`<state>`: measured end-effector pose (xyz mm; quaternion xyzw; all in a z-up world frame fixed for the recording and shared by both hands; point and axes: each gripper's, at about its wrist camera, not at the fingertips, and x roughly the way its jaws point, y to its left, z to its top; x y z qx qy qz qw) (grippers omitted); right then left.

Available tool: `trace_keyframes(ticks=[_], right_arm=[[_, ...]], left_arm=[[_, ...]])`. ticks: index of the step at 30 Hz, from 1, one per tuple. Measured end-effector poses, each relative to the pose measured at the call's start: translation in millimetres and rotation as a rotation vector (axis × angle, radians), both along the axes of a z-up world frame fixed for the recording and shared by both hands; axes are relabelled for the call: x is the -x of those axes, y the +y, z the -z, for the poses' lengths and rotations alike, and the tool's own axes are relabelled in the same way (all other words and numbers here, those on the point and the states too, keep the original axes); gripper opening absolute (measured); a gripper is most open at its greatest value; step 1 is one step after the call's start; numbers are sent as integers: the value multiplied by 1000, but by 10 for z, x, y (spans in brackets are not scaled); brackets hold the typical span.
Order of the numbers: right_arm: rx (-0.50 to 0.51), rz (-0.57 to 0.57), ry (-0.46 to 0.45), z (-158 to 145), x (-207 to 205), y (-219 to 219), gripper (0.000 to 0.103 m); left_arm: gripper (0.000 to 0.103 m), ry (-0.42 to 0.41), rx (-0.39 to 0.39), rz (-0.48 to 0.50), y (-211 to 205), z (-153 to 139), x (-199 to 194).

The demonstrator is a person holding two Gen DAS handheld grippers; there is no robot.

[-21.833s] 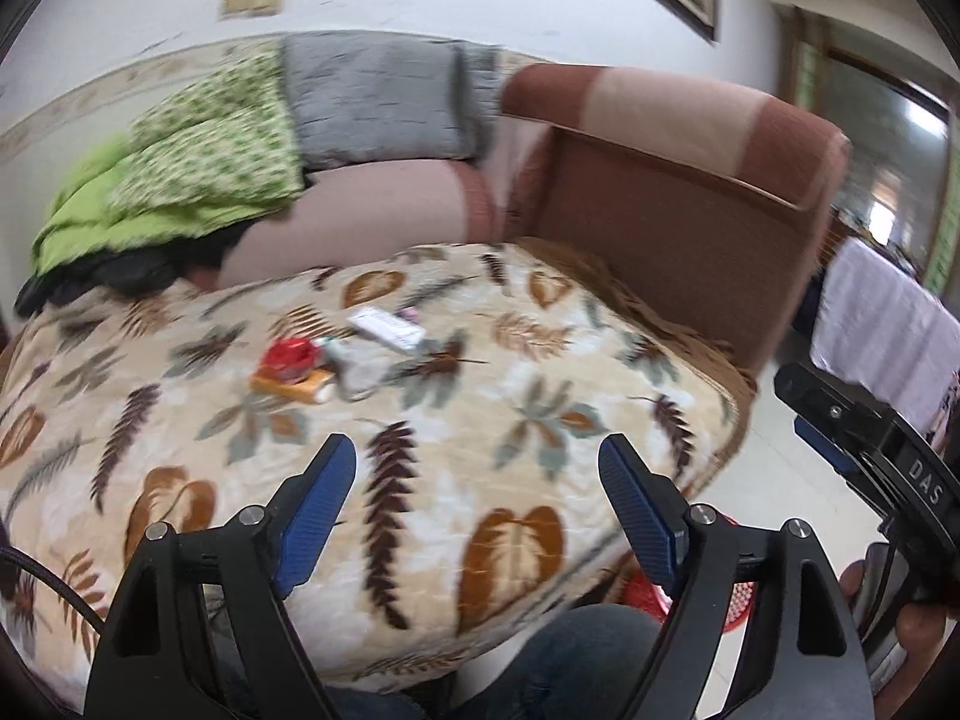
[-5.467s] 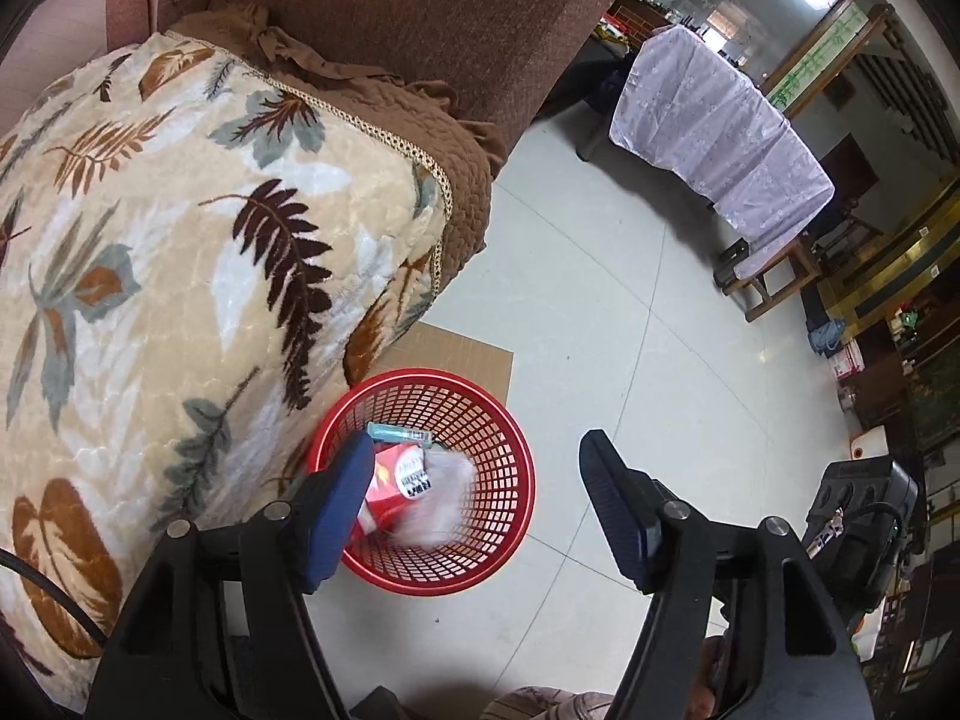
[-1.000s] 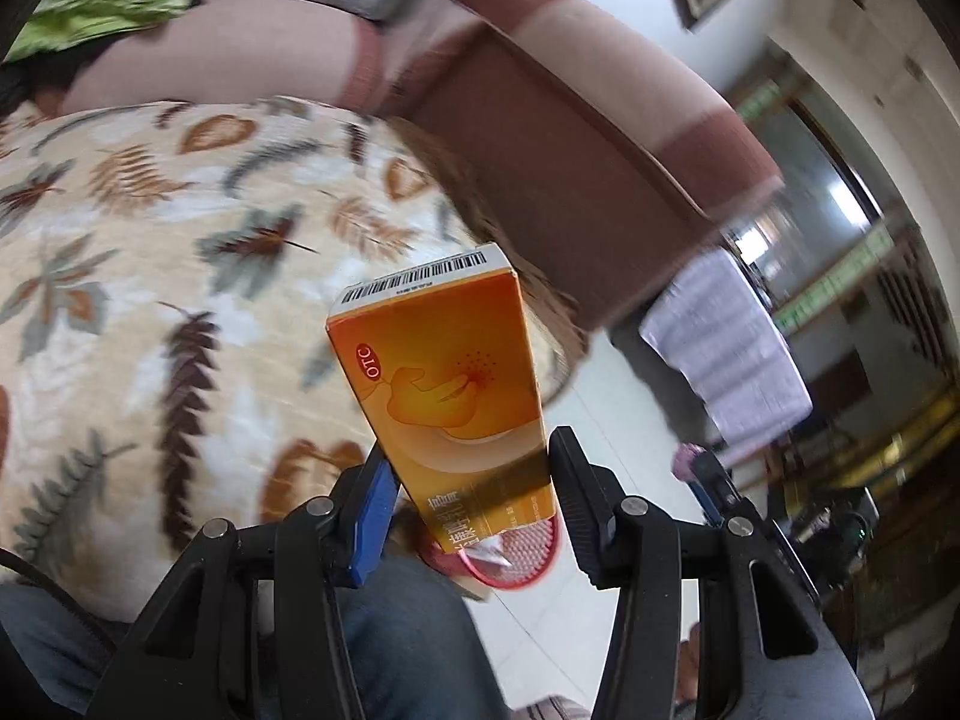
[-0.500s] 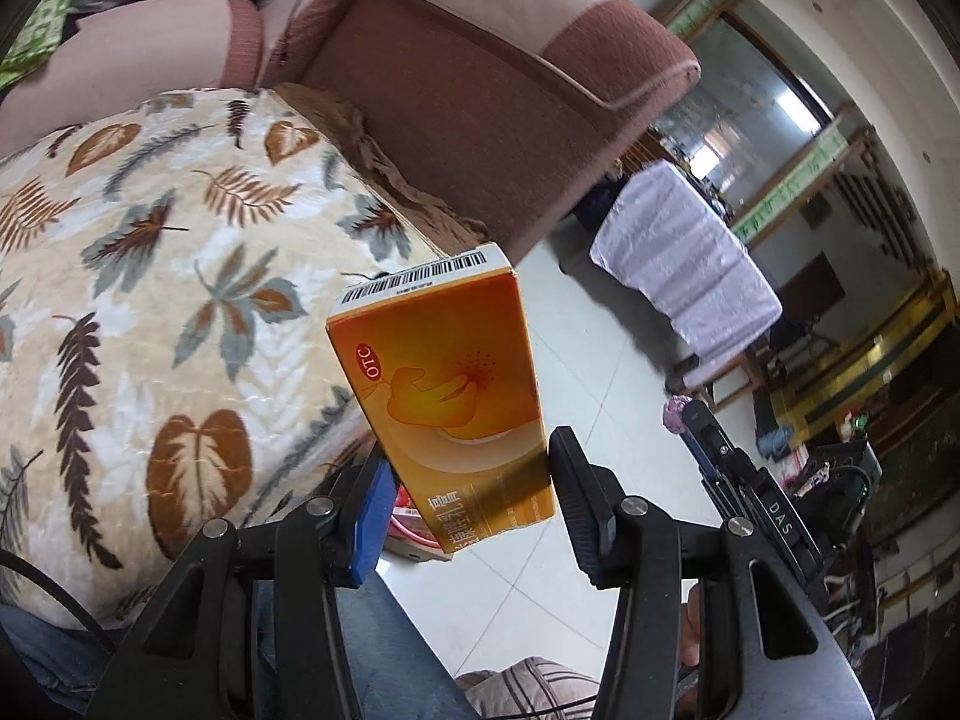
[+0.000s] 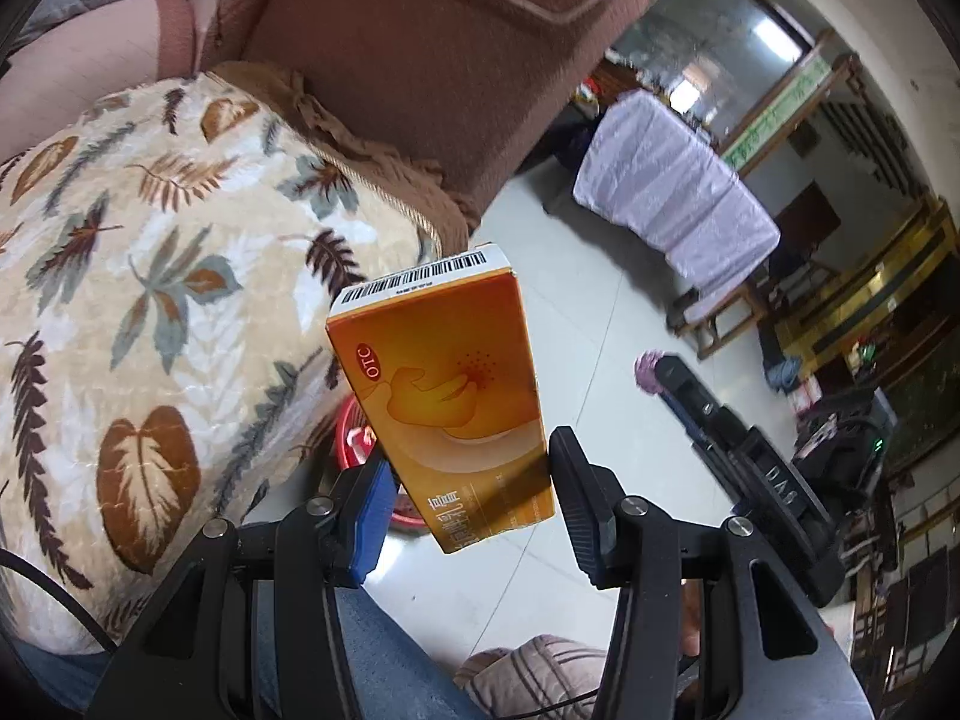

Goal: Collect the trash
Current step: 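Carry the orange box and pink paper over the red wastebasket with both tools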

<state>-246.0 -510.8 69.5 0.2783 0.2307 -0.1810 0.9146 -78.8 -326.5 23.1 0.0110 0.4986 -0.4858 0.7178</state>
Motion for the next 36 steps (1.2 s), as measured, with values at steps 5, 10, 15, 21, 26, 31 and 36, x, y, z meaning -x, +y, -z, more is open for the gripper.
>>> trace_keyframes(ticks=[5,10,15,21,26,31,36], right_arm=[[-6,13,34,102,-3,-57,26],[-40,41,52,227,28,-187,26],[-74,53,69,349,37,-274,26],[-100,67,85,471,21,-355,26],[-127,71,102,595,3,-409,26],[-134,78,107,636,-4,-461,26],[-153,90,114,695,-19,-507,26]], left_arm=[[48,5,-46,35,-200,172,42],[48,6,-86,61,-394,328,55],[48,26,-125,76,-565,531,26],[48,49,-165,93,-708,748,-10],[48,63,-190,102,-800,880,-27],[48,79,-207,109,-873,982,-45],[48,78,-233,127,-956,1088,-36]])
